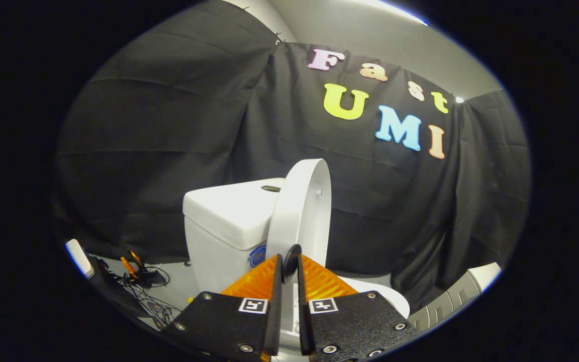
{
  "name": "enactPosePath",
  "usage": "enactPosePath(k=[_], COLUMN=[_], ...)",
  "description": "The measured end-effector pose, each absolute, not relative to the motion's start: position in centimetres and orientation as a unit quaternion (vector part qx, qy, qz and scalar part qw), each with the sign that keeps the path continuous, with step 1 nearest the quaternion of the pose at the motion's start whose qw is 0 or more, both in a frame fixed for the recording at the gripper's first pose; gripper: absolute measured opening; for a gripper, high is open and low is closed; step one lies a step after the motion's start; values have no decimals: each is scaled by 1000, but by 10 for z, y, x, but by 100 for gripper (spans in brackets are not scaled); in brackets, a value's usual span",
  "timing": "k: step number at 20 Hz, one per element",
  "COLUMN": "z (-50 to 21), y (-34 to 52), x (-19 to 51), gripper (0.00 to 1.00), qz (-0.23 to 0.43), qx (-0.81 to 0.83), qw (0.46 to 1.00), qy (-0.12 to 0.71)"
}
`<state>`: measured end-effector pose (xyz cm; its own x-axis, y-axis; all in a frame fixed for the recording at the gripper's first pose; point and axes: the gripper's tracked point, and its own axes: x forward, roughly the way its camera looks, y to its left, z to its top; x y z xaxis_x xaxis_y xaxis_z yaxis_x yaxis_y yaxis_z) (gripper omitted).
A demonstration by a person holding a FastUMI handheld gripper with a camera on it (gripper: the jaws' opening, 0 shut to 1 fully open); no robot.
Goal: Open the toilet lid.
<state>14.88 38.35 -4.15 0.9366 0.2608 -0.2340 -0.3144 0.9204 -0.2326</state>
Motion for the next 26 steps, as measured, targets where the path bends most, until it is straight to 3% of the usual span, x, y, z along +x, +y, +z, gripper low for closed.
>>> enactPosePath(k=[1,3,5,26], z=[-32,-16,-8,101], y=[378,373,368,155], x=[149,144,141,73], gripper=[25,63,92,95], qz=[148,154,167,78], qx=[-139,-138,-121,-9], qw=[975,977,977,996], qy=[86,58,48,-30])
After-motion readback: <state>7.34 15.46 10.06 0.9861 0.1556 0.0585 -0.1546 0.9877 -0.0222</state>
